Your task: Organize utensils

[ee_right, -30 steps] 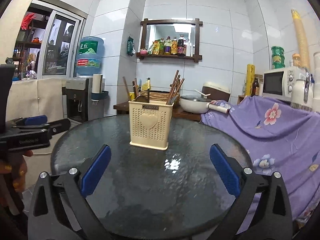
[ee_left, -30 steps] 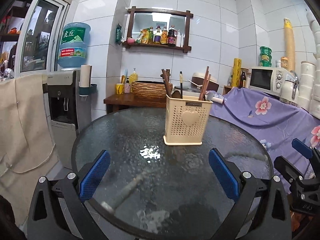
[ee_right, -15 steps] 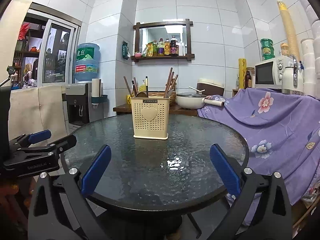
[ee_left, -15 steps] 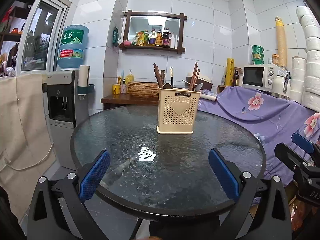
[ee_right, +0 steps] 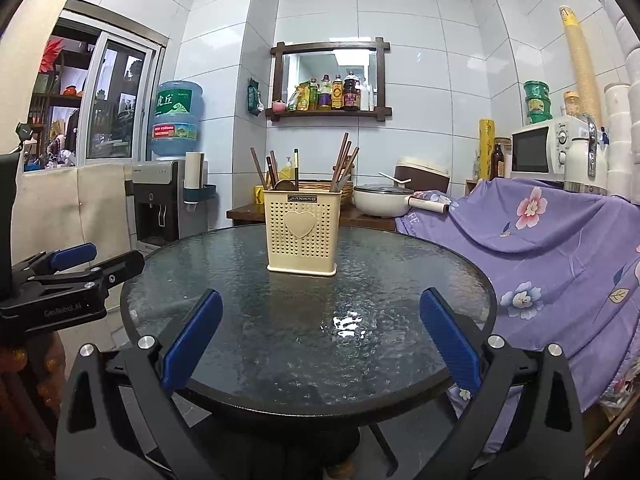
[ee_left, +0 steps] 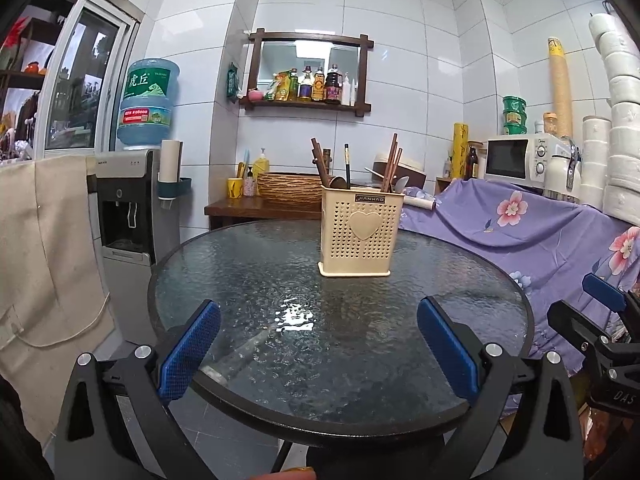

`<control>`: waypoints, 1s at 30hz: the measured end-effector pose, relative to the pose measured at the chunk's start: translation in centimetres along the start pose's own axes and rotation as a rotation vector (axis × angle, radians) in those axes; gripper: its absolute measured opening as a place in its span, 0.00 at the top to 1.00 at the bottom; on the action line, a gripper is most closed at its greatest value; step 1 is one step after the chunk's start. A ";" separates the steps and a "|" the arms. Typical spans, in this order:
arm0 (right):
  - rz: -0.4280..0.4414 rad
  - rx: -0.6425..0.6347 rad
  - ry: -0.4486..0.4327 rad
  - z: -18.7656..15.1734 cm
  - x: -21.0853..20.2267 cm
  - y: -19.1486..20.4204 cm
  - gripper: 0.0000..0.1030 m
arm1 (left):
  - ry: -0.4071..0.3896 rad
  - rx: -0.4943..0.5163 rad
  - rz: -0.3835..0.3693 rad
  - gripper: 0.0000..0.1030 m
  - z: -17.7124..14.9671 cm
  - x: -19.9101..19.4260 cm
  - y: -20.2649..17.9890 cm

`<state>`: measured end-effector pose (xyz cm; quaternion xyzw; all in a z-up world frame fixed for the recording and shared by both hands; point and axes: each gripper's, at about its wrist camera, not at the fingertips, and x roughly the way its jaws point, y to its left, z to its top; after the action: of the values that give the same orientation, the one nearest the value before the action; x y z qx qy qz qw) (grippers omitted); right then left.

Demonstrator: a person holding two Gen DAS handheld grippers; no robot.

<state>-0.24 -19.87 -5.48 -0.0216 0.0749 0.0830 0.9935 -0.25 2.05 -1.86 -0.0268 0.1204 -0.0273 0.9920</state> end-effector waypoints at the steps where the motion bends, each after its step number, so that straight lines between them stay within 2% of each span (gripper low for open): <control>1: 0.000 0.000 0.001 0.0 0.0 0.0 0.06 | 0.000 0.003 0.001 0.06 0.0 0.0 0.0; 30: 0.004 0.007 0.006 -0.1 0.0 -0.4 0.06 | 0.000 0.002 -0.003 0.06 0.2 -0.1 -0.1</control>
<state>-0.17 -20.26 -5.55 -0.0183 0.0783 0.0848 0.9932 -0.26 1.92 -1.62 -0.0257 0.1206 -0.0287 0.9920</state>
